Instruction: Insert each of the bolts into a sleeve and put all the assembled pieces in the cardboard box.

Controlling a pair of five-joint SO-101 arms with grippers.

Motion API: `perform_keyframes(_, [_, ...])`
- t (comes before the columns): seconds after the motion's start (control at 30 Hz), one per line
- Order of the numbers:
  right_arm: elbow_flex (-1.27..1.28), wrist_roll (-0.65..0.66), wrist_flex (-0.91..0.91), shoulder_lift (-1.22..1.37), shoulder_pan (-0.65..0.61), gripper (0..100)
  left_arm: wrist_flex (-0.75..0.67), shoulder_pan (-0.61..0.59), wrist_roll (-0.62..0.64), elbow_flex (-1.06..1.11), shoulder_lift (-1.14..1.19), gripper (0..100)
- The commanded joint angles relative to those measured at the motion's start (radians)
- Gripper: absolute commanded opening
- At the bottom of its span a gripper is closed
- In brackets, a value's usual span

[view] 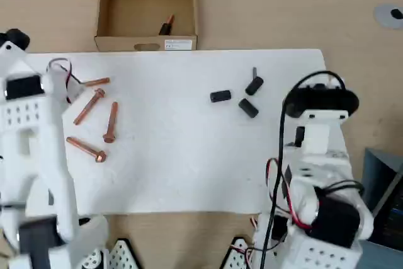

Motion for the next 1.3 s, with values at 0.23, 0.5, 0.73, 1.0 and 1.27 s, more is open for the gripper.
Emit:
perform_keyframes(0.23, [0.018,-0.012,-0.035,-0.074,0.018,1.0,0.129,-0.008,0.146,-0.559,0.504,0])
perform_keyframes(0.5, [0.018,-0.012,-0.035,-0.076,0.018,1.0,0.256,-0.008,0.227,-0.914,0.831,1])
perform_keyframes(0.73, [0.018,-0.012,-0.035,-0.076,0.016,1.0,0.341,-0.008,0.235,-1.214,1.023,1])
perform_keyframes(1.0, [0.018,-0.012,-0.035,-0.076,0.012,1.0,0.391,-0.006,0.235,-1.349,1.102,13])
perform_keyframes(1.27, [0.018,-0.012,-0.035,-0.076,0.012,1.0,0.387,0.003,0.235,-1.349,1.141,13])
